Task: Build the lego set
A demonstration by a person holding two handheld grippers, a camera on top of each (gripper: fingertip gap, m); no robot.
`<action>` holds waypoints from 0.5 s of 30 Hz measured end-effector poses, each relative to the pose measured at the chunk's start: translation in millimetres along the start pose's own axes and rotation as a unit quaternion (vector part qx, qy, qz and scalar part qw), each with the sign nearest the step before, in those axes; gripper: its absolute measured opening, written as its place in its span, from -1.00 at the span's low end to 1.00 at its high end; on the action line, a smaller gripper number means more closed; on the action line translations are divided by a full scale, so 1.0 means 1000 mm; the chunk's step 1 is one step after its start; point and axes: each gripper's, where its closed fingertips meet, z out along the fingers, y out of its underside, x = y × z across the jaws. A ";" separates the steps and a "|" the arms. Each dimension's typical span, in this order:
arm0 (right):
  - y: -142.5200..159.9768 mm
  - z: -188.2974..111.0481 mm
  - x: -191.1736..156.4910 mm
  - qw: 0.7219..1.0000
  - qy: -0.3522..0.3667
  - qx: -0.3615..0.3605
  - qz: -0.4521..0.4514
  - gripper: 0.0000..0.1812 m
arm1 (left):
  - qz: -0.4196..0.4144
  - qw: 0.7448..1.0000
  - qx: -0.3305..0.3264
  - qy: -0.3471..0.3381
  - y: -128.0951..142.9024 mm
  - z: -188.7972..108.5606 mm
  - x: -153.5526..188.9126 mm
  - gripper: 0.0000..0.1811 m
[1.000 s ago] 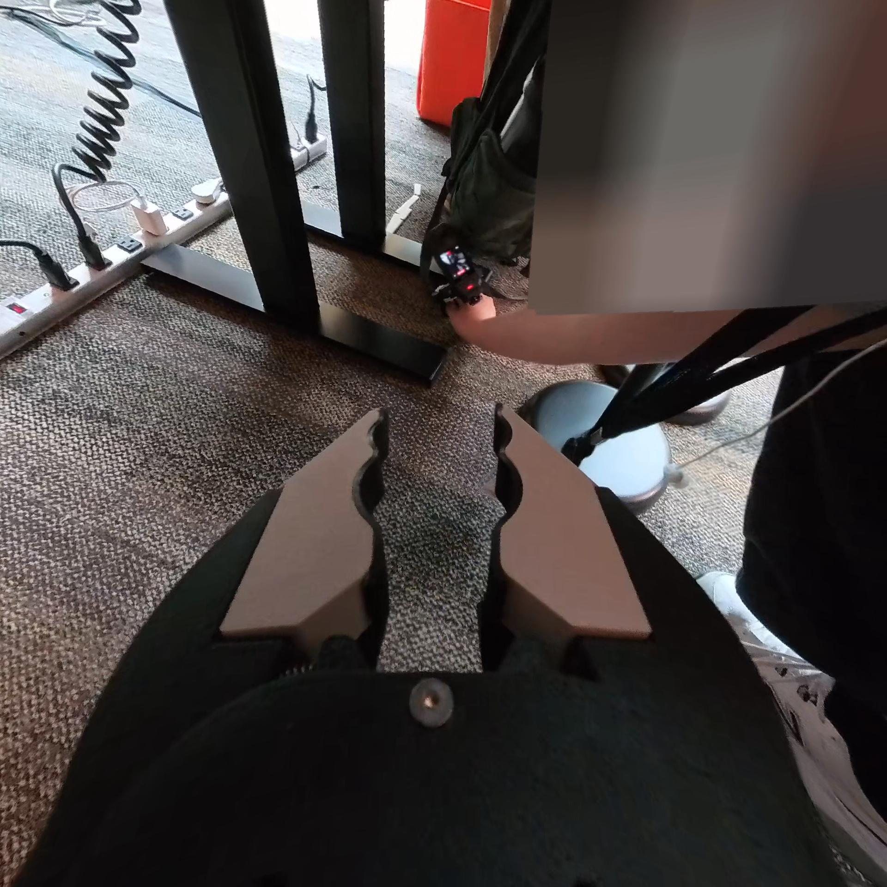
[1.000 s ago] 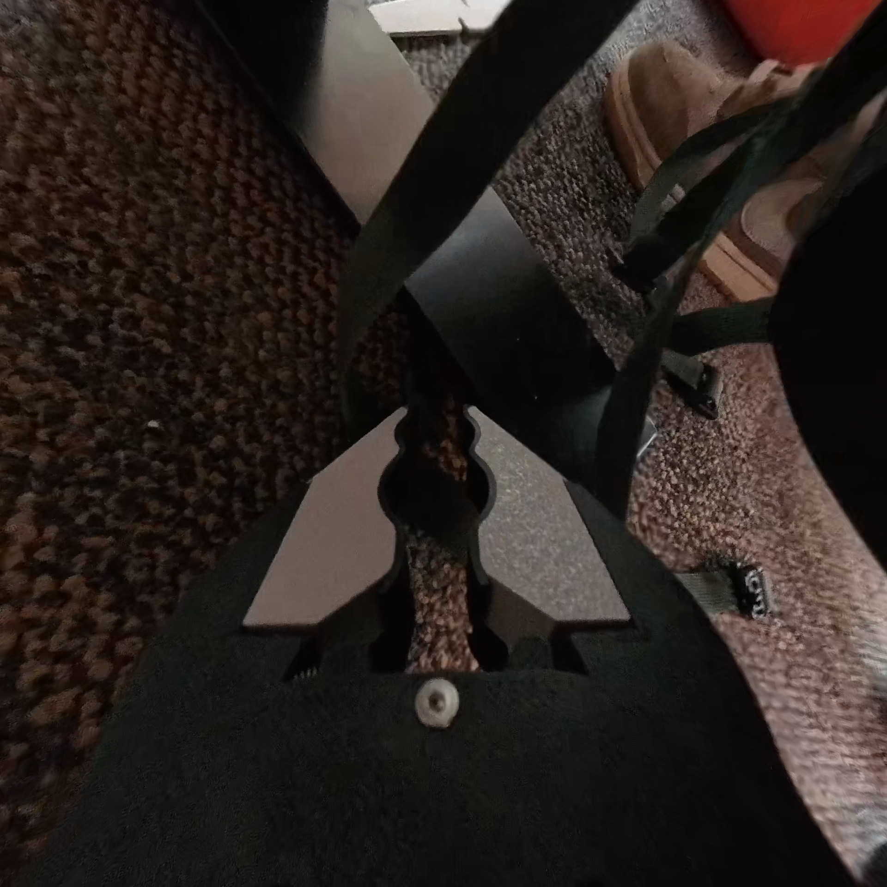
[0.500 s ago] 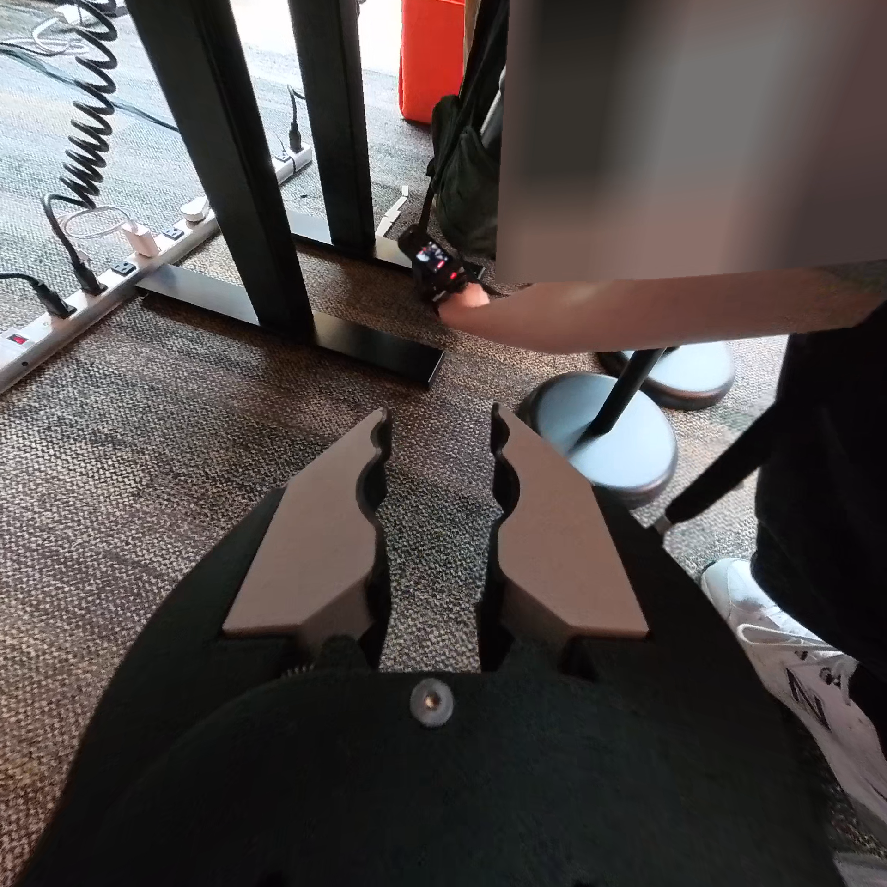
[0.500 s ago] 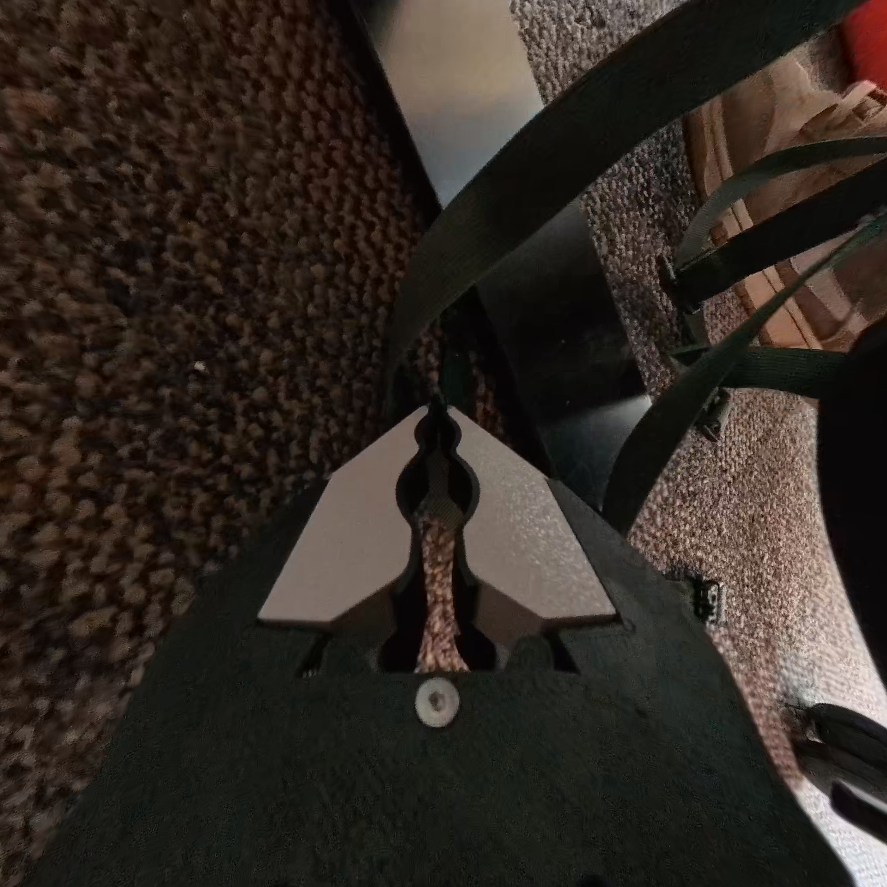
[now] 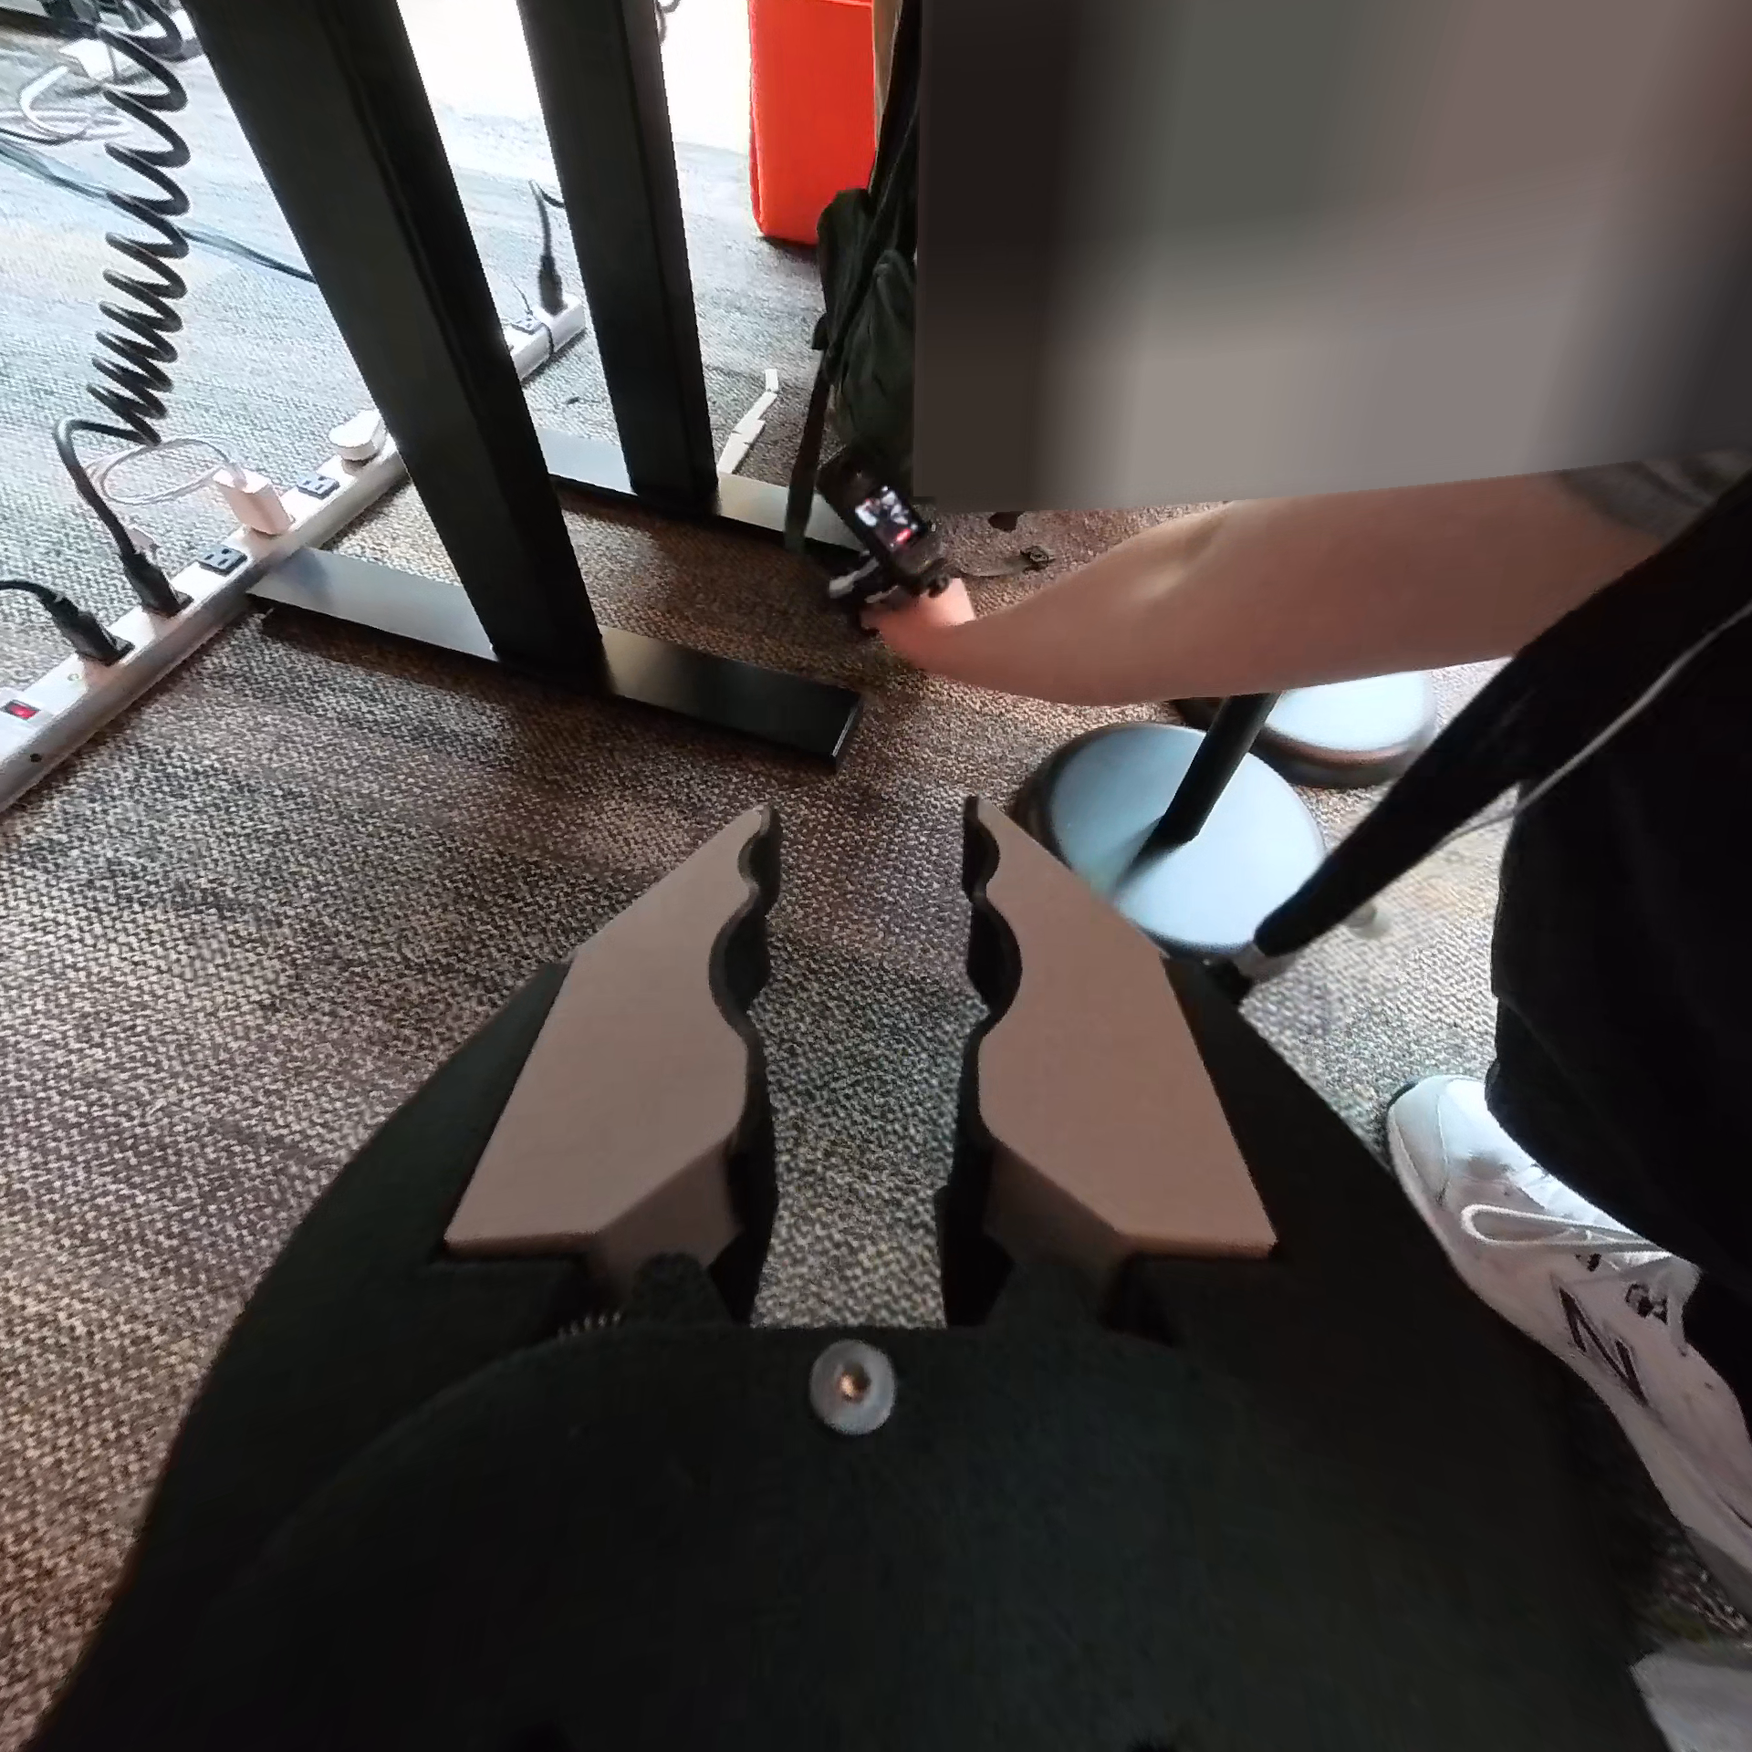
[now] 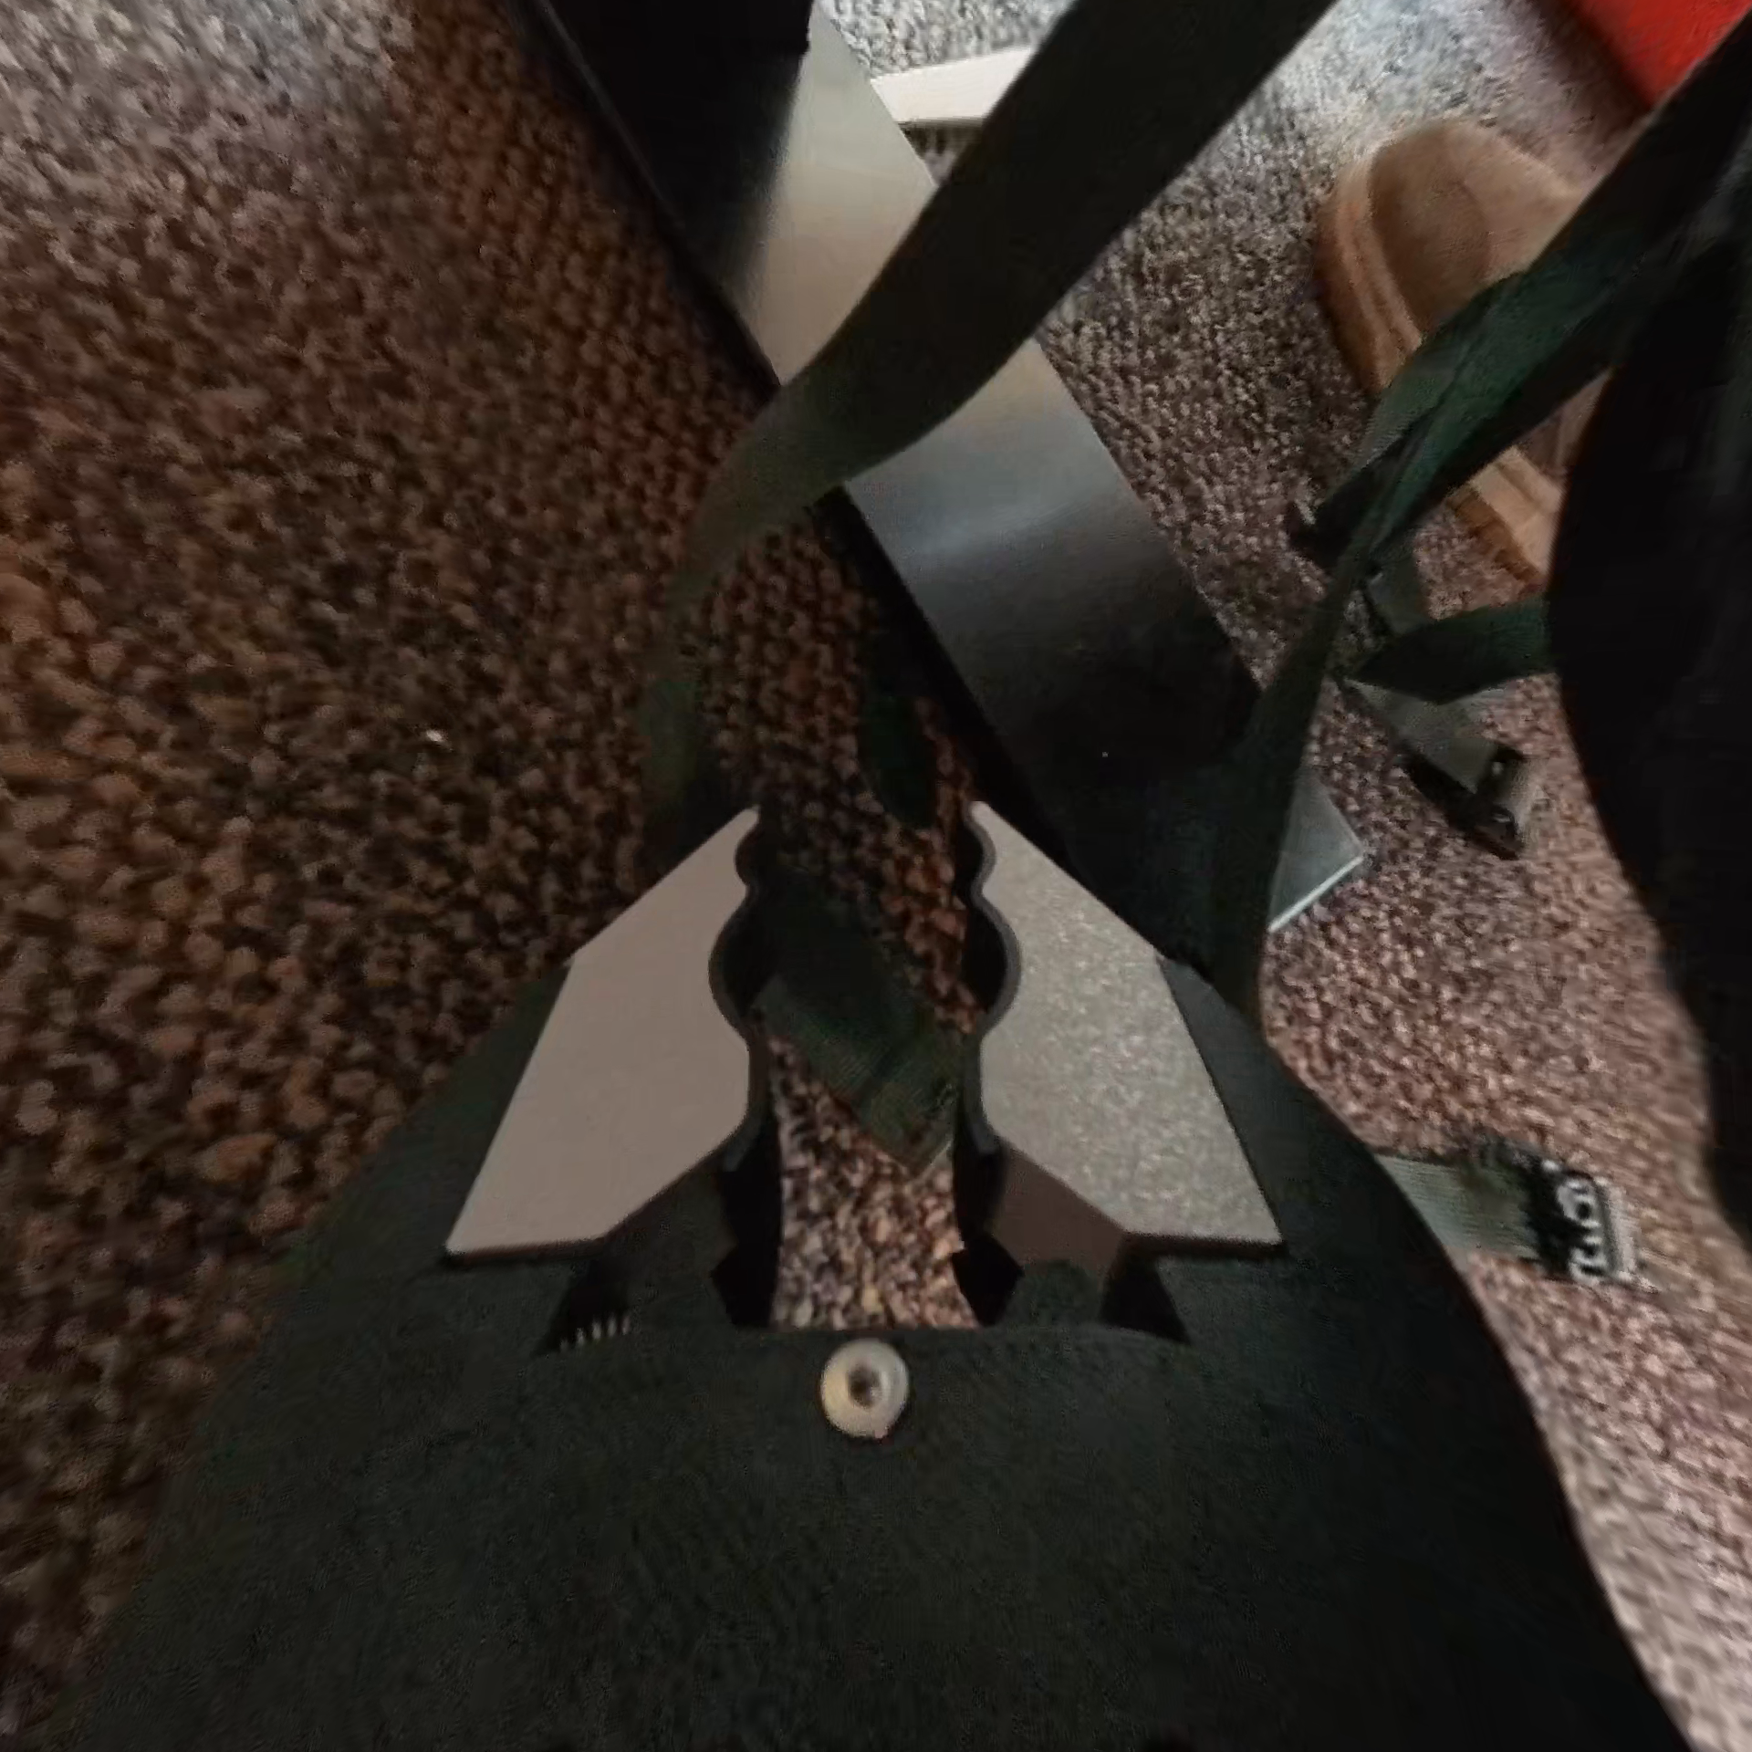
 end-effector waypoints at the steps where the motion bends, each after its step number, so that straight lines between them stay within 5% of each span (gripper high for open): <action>1: -0.001 0.000 -0.002 1.000 -0.003 -0.001 0.009 -0.56 | 0.001 1.000 0.001 0.001 0.000 0.001 0.001 -0.61; 8: -0.007 0.005 0.000 0.999 0.038 -0.003 0.018 -0.49 | 0.003 1.000 -0.007 0.005 0.003 0.007 0.004 -0.61; 15: -0.012 0.009 -0.009 0.992 0.022 -0.014 0.123 -0.45 | 0.001 1.000 -0.009 0.007 0.005 0.010 0.002 -0.62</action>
